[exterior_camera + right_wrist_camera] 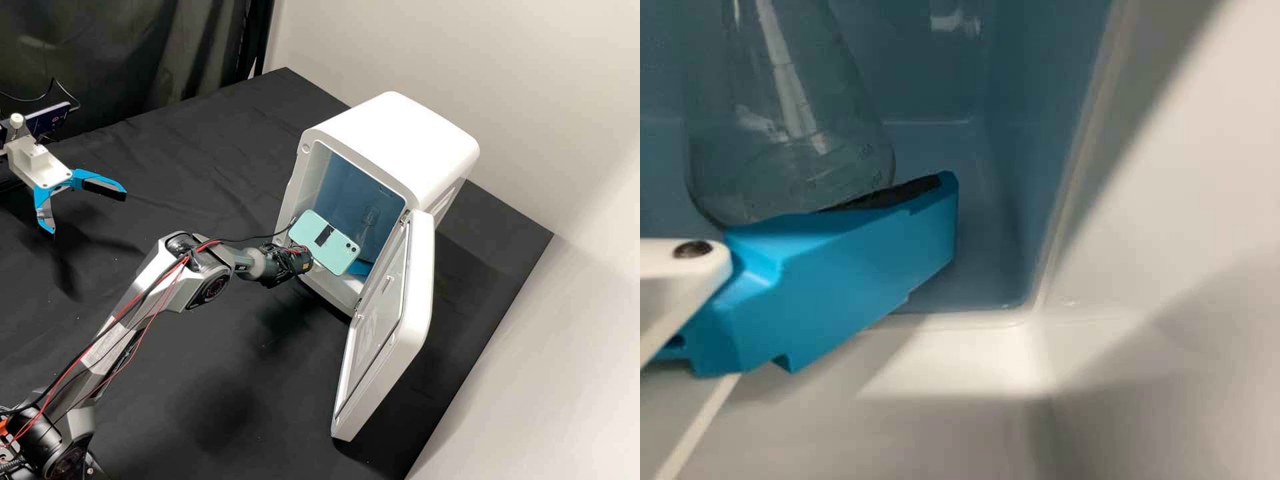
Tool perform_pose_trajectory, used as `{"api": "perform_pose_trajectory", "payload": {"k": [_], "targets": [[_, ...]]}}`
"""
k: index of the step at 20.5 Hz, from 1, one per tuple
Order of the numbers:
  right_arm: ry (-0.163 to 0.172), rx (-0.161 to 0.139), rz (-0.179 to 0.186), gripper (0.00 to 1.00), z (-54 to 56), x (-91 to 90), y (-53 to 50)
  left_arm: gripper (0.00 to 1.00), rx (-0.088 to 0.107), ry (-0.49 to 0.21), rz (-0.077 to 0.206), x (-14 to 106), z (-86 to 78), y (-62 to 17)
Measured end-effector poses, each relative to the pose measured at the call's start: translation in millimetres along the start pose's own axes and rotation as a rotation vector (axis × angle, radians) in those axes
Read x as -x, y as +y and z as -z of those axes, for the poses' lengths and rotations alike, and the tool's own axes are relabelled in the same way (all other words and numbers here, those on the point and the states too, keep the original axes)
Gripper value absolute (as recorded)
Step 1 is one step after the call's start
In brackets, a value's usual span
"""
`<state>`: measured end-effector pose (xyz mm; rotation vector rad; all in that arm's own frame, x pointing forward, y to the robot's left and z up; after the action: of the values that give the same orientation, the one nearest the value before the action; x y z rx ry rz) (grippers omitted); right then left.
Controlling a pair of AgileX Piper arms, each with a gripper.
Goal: Place the flask in the incubator
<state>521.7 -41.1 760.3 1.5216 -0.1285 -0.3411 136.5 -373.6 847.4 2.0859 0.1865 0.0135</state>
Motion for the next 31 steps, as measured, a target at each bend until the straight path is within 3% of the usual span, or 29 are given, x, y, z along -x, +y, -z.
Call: {"api": "perform_pose_trajectory", "payload": {"k": [6,9,11,14,18,22,25,29,31], "targets": [[0.019,-0.004,0.048,1.0,-5.5,18.7,3.8,1.0,0.0,-0.002,0.0,-0.1,-0.3,0.0],[0.041,-0.029,0.059,1.0,-10.0,35.9,8.4,1.0,-0.002,-0.004,0.0,-0.2,-0.6,0.1],[0.05,-0.059,0.051,1.0,-12.8,45.3,10.8,1.0,-0.004,-0.007,0.0,-0.3,-1.2,0.2],[0.083,-0.077,0.026,1.0,-12.6,53.7,13.9,1.0,-0.019,-0.009,-0.011,0.5,-2.8,2.2],[0.108,-0.071,0.016,1.0,-12.8,60.5,20.6,1.0,-0.022,-0.015,-0.01,0.2,-3.8,2.3],[0.123,-0.099,-0.018,1.0,-10.9,64.5,34.7,1.0,-0.022,-0.014,-0.01,0.3,-3.7,2.3],[0.144,-0.099,-0.034,1.0,-8.9,65.1,37.1,1.0,-0.022,-0.014,-0.01,0.3,-3.7,2.3],[0.151,-0.086,-0.034,1.0,-10.2,68.2,38.2,1.0,-0.022,-0.012,-0.011,0.4,-3.4,2.3],[0.153,-0.095,-0.039,1.0,-10.6,68.6,40.3,1.0,-0.022,-0.014,-0.01,0.4,-3.6,2.2]]}}
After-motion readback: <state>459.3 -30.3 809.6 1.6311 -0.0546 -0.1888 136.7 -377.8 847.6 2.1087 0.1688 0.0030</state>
